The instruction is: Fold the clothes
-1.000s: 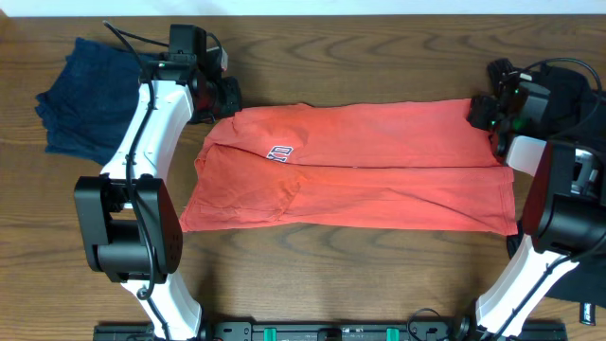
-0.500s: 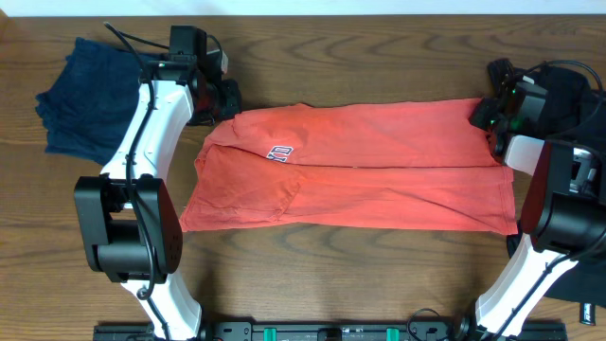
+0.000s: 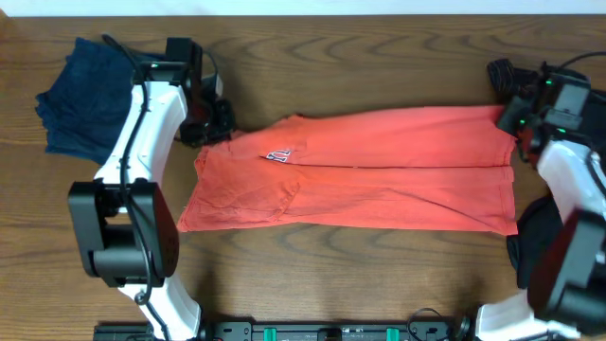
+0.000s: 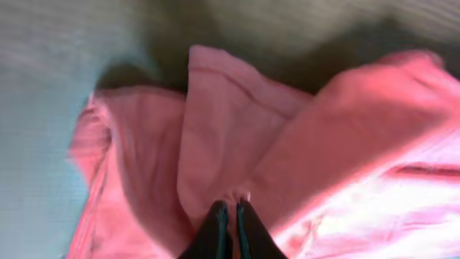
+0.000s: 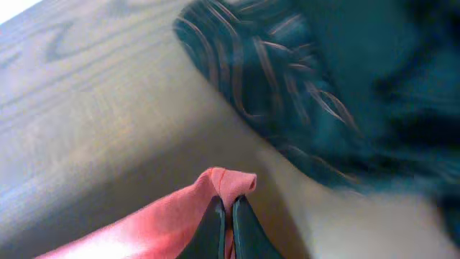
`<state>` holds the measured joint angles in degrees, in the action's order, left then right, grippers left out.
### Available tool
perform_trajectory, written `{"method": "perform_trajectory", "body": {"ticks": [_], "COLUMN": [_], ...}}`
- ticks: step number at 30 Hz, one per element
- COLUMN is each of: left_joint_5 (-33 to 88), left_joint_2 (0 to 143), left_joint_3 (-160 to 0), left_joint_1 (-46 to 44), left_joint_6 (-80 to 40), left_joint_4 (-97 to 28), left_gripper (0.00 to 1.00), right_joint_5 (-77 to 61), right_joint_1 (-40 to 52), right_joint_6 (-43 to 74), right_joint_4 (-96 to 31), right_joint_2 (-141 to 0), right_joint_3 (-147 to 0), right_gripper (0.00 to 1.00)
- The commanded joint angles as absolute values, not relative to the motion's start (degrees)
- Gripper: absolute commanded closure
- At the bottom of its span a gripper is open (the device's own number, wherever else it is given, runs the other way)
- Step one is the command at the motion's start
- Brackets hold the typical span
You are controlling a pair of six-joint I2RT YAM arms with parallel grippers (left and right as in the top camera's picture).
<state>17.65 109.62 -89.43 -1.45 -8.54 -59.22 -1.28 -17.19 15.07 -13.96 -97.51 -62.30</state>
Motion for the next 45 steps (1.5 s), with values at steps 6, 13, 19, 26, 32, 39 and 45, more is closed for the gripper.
{"method": "perform_trajectory", "body": {"ticks": [6,13,19,26,32,39,45], "left_joint_5": [17.3,17.3,15.6,11.2,11.1,11.3,11.3], "left_joint_2": [106.3,106.3,106.3,106.3,106.3,106.4,106.4], "left_joint_3": [-89.4,-89.2,-87.6,-87.1,-87.1,-87.1,-87.1], "left_joint_1": [-0.1,-0.1,-0.1,-0.1,-0.1,-0.1,-0.1], "left_joint_6": [-8.1,-8.1,-8.2,-8.2,-8.2,-9.1,-9.1], "left_joint_4": [-74.1,-78.0,-79.1,-84.0,-82.0,-76.0,-74.4], "left_gripper": [0.94,0.94,0.94,0.67,0.66,0.64,0.61], "right_joint_5": [8.5,9.2,11.1,13.1,7.2,4.8,2.2], "right_joint_1": [-18.5,-18.5,-18.5,-19.0,-19.7,-20.8,-21.5], "right_joint_6": [14.6,14.1,14.1,14.1,11.2,10.9,8.6], "right_joint_4": [-32.8,-42.0,-45.8,-47.1,-47.9,-50.4,-49.6], "right_joint_2": [-92.1,-92.1,-92.1,-92.1,-92.3,-93.0,-95.9], "right_joint_3": [-62.2,-62.1,-62.1,-62.1,-62.1,-62.0,-59.9], "right_gripper": [0.99,0.99,0.89,0.65,0.52,0.39,0.36]}}
